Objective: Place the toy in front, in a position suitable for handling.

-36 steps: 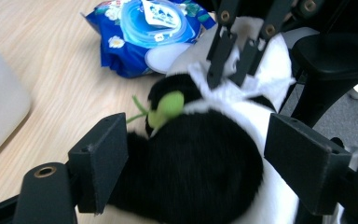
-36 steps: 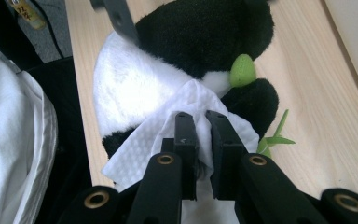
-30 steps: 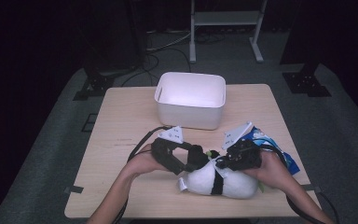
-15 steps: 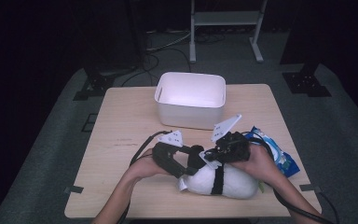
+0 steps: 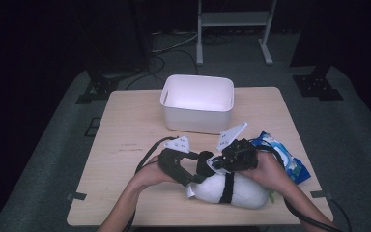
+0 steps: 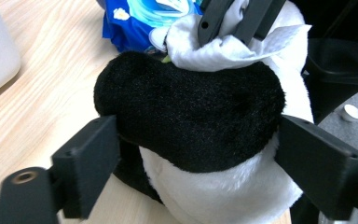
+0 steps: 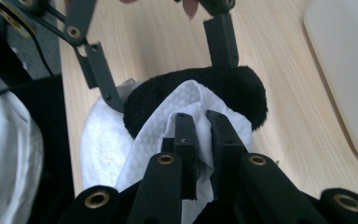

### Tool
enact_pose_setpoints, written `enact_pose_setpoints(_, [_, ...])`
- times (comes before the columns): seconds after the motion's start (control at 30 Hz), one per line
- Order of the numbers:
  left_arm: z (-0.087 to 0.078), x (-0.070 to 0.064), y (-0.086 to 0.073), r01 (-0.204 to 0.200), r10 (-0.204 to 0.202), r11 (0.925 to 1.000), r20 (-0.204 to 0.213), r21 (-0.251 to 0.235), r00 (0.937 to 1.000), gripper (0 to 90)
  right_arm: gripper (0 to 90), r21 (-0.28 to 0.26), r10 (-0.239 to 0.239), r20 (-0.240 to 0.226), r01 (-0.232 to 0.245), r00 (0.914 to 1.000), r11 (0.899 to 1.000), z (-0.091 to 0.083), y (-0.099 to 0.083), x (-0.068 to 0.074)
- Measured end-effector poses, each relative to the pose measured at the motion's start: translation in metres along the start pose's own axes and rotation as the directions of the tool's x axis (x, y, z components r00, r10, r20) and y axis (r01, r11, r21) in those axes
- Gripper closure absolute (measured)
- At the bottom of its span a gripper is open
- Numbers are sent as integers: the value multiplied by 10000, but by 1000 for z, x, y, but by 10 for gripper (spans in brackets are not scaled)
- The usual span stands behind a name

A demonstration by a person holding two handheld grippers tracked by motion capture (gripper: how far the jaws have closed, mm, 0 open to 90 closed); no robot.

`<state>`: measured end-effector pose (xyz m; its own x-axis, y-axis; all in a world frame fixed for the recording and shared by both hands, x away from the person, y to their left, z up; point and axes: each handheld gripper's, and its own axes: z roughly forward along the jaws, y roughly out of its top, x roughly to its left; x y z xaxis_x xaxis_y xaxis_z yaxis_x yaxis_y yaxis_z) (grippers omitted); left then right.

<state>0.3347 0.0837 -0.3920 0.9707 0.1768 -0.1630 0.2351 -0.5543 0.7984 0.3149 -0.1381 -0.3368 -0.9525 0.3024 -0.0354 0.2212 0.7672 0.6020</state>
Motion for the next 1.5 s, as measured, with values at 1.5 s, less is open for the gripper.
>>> enact_pose_setpoints(1.5, [-83,16,-36,511,-574,9935,-600,-1018,9965,379,821,-856,-235,-293,209,9993,9961,20,73,-27])
